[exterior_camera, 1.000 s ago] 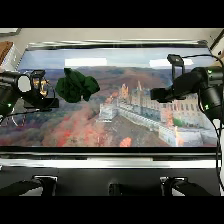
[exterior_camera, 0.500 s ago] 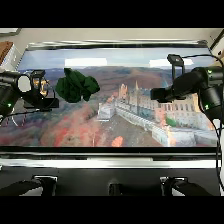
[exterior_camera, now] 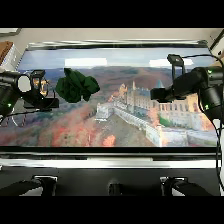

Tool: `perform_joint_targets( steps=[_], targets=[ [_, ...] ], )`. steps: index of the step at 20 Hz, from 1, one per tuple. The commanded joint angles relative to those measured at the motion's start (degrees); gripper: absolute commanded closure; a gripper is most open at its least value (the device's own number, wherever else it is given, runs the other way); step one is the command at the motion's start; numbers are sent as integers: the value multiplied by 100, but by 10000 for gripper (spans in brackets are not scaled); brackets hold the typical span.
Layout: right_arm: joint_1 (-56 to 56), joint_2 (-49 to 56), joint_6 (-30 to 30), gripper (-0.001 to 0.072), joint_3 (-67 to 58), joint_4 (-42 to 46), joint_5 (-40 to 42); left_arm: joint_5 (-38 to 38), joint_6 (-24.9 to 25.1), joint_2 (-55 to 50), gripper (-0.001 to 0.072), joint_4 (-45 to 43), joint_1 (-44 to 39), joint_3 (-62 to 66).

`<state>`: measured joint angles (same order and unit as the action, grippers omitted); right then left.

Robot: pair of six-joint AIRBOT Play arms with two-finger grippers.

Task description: Fold the clothes and pants, and hang the long-sleeved shirts on hangers.

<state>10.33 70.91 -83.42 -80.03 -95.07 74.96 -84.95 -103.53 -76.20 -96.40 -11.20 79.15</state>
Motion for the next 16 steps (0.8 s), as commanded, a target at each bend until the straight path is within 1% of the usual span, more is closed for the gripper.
perform_joint_targets(
  steps=[1, 4, 5, 6, 7, 8, 9, 12, 14, 16],
  targets=[
    [4, 4, 2, 678, -7, -2, -4, 4, 0, 2, 690, -2, 4, -2],
    [4, 4, 2, 678, -7, -2, -2, 9, -2, 0, 689, -2, 4, -2],
    [4, 4, 2, 678, -7, -11, -2, 7, -2, 0, 653, -2, 4, -2],
    [4, 4, 2, 678, -7, -17, -2, 59, -28, -7, 394, -4, 4, -2],
    [4, 4, 4, 678, -7, -17, -2, 114, -238, -35, -13, -4, 4, 0],
    [4, 4, 4, 678, -7, -22, 0, 216, -409, -85, -13, 0, 4, 4],
    [4, 4, 4, 677, -7, -22, 0, 387, -413, -160, -13, 2, 4, 63],
    [4, 4, 2, 677, -7, -17, 0, 1360, -540, -656, -13, 260, 4, 837],
    [4, 4, 4, 676, -7, -20, 0, 1849, -826, -1366, -13, 299, 4, 1742],
    [4, 4, 4, 676, -7, -20, 0, 2050, -861, -2286, -13, 341, 4, 2623]
  ],
)
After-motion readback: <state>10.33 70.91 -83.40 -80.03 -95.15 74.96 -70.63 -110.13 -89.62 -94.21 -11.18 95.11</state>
